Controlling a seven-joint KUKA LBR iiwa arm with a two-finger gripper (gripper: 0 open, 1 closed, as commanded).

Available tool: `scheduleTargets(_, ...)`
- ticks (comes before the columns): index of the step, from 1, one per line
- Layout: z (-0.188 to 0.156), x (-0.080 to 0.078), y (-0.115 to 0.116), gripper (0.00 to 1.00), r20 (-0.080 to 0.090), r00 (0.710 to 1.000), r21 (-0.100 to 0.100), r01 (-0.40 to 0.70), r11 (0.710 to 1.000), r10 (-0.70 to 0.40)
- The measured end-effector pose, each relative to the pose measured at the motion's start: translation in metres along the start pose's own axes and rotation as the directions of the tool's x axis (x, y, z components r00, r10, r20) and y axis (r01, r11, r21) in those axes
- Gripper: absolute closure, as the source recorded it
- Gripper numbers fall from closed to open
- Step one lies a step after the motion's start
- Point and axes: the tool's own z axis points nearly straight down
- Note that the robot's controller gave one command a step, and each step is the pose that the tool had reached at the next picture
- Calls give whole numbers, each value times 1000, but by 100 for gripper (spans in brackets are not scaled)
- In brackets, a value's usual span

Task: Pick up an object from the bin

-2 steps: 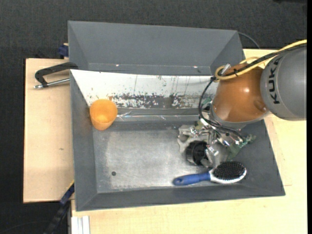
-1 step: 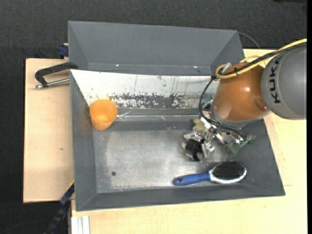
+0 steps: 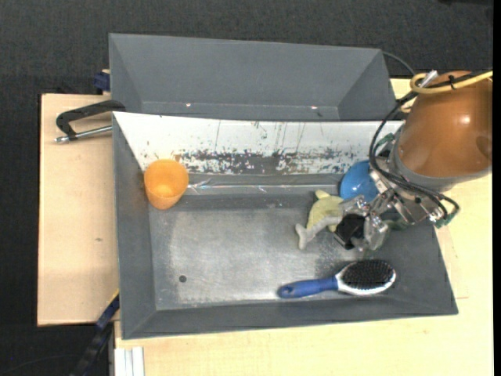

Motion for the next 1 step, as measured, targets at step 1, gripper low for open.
scheduleTargets(1,96,-12,-36,100,0,997,-1,72,997,-72)
